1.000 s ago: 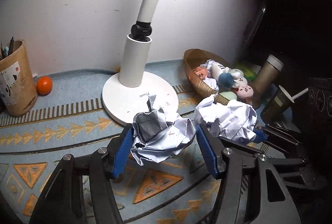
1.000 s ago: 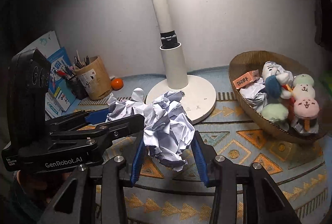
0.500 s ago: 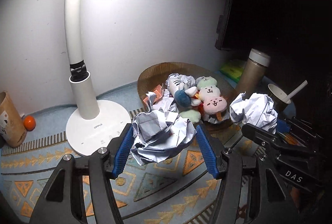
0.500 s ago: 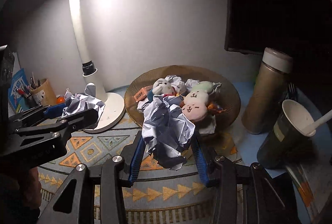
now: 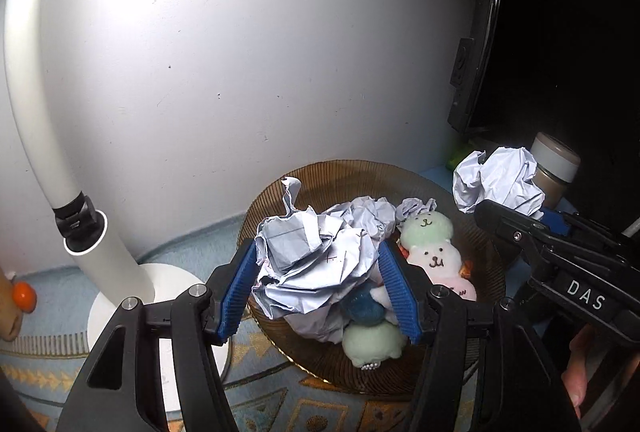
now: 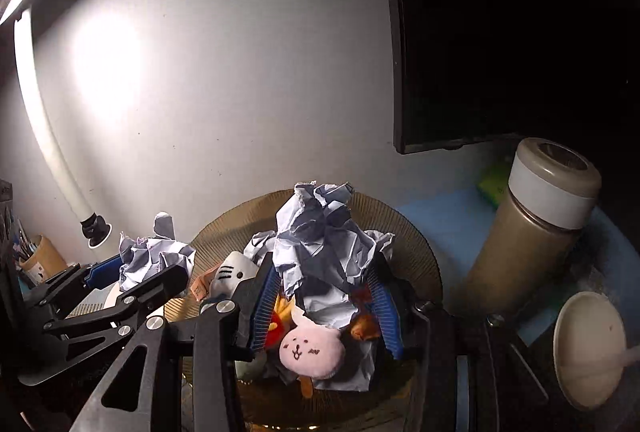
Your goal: Organize objects
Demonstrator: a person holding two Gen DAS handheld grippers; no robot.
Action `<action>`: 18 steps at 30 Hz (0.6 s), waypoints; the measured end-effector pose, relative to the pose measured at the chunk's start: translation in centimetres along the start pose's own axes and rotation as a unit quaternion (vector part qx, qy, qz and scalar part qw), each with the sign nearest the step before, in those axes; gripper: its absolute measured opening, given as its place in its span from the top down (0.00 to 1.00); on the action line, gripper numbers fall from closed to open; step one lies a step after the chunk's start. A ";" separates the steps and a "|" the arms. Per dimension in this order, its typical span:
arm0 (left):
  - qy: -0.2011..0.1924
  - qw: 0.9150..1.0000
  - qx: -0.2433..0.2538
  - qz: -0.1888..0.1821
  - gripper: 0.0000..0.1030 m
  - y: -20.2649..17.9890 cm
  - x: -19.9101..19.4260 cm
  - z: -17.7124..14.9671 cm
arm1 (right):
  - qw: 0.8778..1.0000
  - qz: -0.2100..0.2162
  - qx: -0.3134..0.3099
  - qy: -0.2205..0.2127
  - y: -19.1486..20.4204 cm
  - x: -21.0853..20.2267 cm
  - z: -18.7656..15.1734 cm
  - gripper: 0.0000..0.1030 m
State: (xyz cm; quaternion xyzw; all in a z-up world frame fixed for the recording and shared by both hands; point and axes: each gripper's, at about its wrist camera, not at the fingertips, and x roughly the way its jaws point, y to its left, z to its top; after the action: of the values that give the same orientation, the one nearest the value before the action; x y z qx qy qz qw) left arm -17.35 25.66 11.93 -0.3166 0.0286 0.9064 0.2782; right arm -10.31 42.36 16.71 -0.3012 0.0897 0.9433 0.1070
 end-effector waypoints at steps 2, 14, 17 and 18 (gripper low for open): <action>-0.001 1.000 0.002 -0.001 0.43 0.2 0.8 0.4 | 1.000 -0.002 -0.004 0.004 0.1 1.2 0.5 0.59; -0.002 0.999 -0.039 -0.019 0.18 2.3 0.1 -0.1 | 1.000 -0.021 -0.014 0.001 -0.8 1.3 0.7 0.33; 0.004 0.999 -0.033 -0.016 0.18 2.6 -3.2 -2.0 | 1.000 0.003 -0.014 0.012 -0.4 -1.1 -1.1 0.32; 0.002 1.000 -0.028 -0.006 0.18 2.7 -4.8 -2.8 | 1.000 0.009 -0.017 0.013 0.0 -2.0 -1.8 0.32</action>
State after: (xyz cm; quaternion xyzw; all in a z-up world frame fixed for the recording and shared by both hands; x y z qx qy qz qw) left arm -14.11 20.38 12.15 -0.3261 0.0022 0.9044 0.2751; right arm -7.69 41.67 16.47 -0.3145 0.0777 0.9416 0.0925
